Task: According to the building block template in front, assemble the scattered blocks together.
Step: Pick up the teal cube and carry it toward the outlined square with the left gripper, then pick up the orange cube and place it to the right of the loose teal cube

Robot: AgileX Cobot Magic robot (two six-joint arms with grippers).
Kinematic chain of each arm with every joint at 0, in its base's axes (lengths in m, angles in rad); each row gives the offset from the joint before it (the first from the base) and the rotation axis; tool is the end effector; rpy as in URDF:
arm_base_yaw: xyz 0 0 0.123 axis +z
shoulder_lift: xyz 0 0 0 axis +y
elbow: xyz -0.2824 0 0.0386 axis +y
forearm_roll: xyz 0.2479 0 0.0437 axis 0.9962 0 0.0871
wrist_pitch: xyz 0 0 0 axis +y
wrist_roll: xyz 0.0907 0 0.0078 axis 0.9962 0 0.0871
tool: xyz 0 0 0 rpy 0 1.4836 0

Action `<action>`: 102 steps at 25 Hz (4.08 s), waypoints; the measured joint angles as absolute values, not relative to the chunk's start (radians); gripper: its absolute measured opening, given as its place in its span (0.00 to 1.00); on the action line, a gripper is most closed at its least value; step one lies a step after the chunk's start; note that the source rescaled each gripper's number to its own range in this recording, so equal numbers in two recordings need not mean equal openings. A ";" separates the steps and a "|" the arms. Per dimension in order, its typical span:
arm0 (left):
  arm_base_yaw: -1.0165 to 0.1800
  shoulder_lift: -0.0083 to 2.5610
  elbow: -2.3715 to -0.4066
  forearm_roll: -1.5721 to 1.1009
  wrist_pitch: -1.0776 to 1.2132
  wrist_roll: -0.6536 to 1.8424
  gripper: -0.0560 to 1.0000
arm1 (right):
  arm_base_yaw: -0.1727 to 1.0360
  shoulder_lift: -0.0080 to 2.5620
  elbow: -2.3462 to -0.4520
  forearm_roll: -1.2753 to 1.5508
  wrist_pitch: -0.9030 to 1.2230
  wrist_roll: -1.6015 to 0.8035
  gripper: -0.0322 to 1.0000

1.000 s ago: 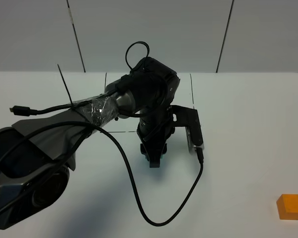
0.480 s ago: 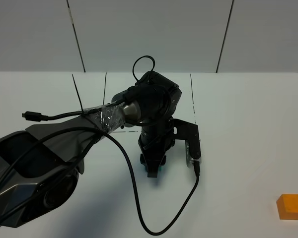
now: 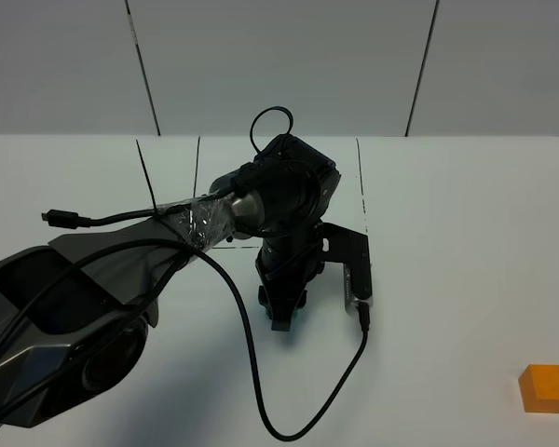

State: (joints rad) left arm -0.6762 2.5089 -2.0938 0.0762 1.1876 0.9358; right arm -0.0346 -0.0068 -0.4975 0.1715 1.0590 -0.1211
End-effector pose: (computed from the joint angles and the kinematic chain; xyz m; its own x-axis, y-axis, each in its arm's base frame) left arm 0.3940 -0.3079 0.1082 0.0666 0.9974 0.0259 0.9939 -0.0686 0.0864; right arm -0.0057 0.0138 0.2775 -0.4408 -0.0208 -0.8974 -0.1151 0.9928 0.0335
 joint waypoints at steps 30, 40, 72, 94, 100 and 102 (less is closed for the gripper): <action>-0.637 2.234 -2.076 0.146 1.189 0.324 0.97 | -0.035 -0.007 -0.497 0.172 1.059 -0.121 0.81; -0.335 1.895 -1.728 0.156 1.189 0.162 0.93 | -0.035 -0.007 -0.497 0.172 1.059 -0.121 0.81; -0.068 0.297 -0.618 0.049 1.076 -0.066 0.89 | -0.035 -0.007 -0.497 0.172 1.059 -0.121 0.81; -0.068 0.006 -0.519 -0.018 1.066 -0.066 0.82 | -0.035 -0.007 -0.497 0.172 1.059 -0.121 0.81; -0.068 0.006 -0.506 -0.036 1.047 -0.052 0.66 | -0.035 -0.007 -0.497 0.172 1.059 -0.121 0.81; -0.068 0.006 -0.506 -0.038 1.046 -0.050 0.60 | -0.035 -0.007 -0.497 0.172 1.059 -0.121 0.81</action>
State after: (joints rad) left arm -0.0677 0.0064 -0.5060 -0.0382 1.0465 -0.0499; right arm -0.0346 -0.0068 -0.4975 0.1715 1.0590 -0.1211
